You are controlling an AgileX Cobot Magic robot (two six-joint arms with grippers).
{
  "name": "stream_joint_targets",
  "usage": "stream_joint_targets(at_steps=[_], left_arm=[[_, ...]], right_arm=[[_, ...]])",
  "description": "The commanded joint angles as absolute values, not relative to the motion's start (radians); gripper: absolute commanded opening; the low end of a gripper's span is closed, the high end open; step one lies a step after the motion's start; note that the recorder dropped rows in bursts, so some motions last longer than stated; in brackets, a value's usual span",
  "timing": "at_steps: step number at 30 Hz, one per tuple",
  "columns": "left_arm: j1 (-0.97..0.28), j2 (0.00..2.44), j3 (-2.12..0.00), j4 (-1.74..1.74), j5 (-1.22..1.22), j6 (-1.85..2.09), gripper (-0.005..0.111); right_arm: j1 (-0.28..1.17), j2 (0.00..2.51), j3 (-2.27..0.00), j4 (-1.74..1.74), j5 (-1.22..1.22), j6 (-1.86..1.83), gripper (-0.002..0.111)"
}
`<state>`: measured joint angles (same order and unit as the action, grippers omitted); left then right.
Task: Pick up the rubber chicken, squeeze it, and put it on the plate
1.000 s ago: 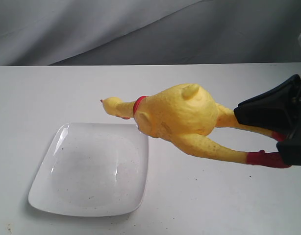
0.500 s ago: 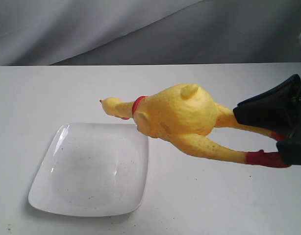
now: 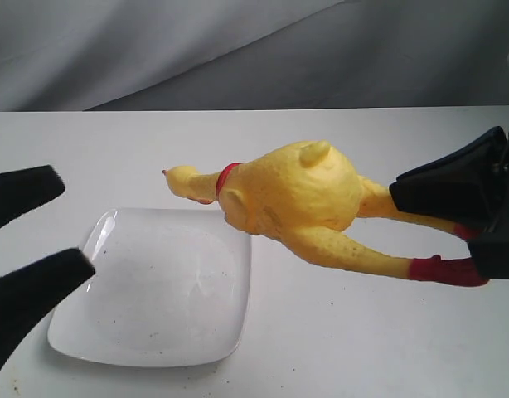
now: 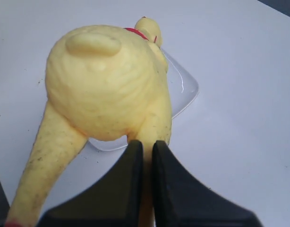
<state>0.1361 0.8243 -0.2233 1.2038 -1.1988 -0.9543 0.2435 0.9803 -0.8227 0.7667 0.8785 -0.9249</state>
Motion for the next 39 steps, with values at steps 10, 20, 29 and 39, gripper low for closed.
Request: stream_joint_targets(at_steps=[10, 20, 29, 39], left_arm=[[-0.318, 1.110, -0.459, 1.286, -0.819, -0.522, 0.069], [-0.590, 1.114, -0.522, 0.925, -0.512, 0.000, 0.069], [-0.610, 1.223, -0.534, 0.870, -0.479, 0.101, 0.074], [-0.610, 1.317, -0.553, 0.710, -0.611, 0.239, 0.075]], right_arm=[[0.248, 0.970, -0.823, 0.815, 0.878, -0.933, 0.000], [0.248, 0.970, -0.823, 0.823, 0.878, -0.933, 0.000], [0.248, 0.970, -0.823, 0.836, 0.880, -0.935, 0.000], [0.248, 0.970, -0.823, 0.841, 0.885, -0.935, 0.000]])
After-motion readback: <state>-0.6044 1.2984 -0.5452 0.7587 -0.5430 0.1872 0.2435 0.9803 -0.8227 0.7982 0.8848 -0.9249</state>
